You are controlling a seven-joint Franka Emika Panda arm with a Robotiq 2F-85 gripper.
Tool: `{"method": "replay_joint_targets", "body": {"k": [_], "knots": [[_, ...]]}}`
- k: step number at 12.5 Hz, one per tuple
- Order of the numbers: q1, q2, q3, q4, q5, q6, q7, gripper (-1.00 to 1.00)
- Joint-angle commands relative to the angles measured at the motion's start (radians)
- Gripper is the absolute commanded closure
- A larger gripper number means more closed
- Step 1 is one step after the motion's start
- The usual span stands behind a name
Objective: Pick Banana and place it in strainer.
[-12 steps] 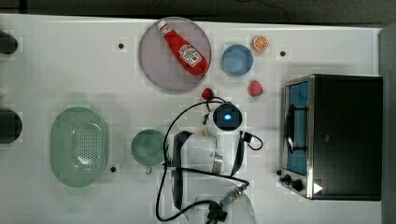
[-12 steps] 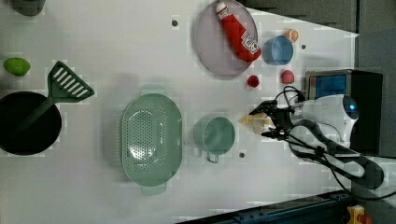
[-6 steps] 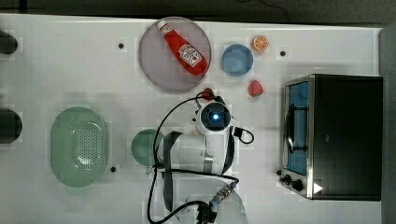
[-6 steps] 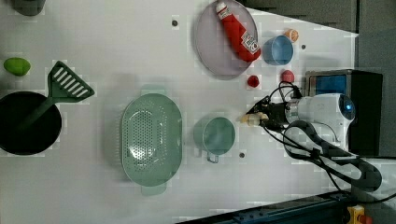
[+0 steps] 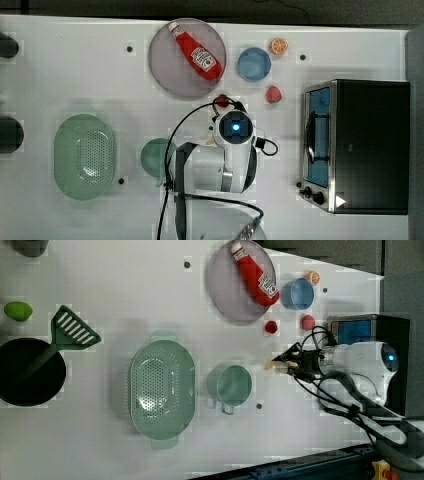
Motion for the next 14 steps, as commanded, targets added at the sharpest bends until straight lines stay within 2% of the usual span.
{"method": "replay_joint_targets", "body": {"k": [1,5,9,12,14], "knots": [[-0.002,-0.215,-0.023,0.051,0.005,-0.184,0.031,0.36],[0.001,-0.460,-0.020,0.175,0.005,-0.555,0.013,0.36],[0.009,-0.577,0.014,0.342,0.004,-0.901,0.013,0.36],[0.041,-0.594,0.139,0.429,0.004,-0.949,0.015,0.36],[0.058,-0.593,0.256,0.442,0.005,-0.945,0.043,0.36]]}}
